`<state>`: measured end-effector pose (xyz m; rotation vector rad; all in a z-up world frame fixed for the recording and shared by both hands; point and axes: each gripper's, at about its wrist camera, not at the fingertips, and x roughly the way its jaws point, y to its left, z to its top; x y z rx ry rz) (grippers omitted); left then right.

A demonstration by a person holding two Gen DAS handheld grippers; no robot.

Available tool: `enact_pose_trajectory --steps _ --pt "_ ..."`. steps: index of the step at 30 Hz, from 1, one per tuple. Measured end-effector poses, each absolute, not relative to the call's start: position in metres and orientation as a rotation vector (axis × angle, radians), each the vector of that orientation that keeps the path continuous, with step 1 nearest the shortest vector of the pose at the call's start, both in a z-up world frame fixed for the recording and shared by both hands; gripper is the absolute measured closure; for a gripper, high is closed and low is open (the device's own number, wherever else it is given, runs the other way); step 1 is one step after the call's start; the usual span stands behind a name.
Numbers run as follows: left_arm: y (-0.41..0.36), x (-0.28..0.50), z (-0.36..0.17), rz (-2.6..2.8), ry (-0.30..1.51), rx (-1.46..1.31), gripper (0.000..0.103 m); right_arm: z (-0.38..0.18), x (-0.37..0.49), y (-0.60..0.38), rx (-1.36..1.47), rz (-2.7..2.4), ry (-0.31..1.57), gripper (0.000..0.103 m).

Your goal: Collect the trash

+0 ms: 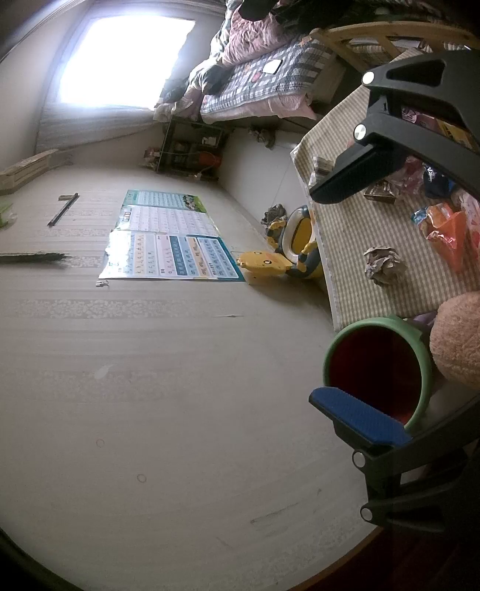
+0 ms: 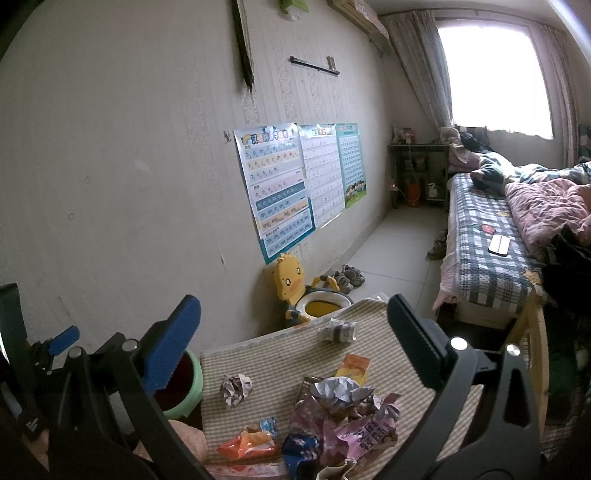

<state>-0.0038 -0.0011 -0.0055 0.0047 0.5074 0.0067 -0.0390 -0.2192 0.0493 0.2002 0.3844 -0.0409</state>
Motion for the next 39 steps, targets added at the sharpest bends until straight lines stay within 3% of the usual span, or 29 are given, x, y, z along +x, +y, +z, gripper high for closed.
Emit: enact_pose_trajectory --steps 39 --pt "0.0 0.002 -0.009 0.025 0.526 0.007 0.008 0.037 -0.035 -0.219 0.203 -0.023 0.413 0.003"
